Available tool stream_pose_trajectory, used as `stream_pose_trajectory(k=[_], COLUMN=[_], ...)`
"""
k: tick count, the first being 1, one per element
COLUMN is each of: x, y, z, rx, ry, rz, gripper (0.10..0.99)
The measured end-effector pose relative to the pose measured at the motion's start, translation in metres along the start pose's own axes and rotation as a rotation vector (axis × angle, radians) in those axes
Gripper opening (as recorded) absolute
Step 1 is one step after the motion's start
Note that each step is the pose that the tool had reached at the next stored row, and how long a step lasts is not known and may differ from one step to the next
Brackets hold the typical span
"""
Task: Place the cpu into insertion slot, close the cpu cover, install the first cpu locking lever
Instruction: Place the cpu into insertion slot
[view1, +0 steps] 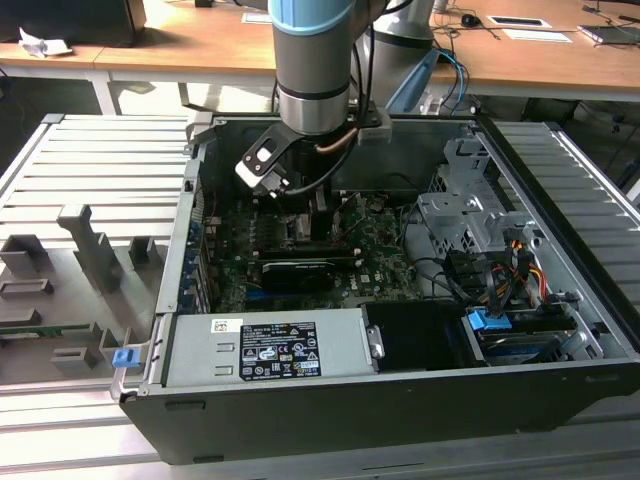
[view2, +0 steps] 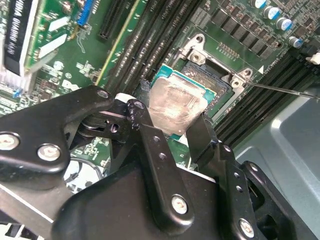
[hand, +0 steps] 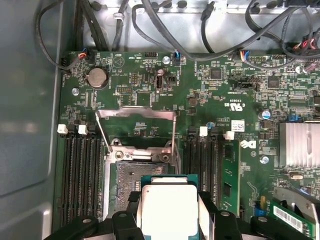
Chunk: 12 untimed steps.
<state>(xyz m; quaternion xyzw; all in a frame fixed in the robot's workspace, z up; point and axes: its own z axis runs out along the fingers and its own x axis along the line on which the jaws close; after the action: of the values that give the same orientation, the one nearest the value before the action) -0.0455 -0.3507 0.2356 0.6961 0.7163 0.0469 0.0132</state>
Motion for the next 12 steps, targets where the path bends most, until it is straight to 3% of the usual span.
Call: stream_pose_trajectory(k=[8, 12], x=[0.0022, 0.0024], y=[-0.0002, -0.0007], z=[0.002, 0.003], rx=[0.0, -0.002], ry=[-0.0001, -0.0037], rz=[0.003, 0.042], gripper=[0.537, 0.537])
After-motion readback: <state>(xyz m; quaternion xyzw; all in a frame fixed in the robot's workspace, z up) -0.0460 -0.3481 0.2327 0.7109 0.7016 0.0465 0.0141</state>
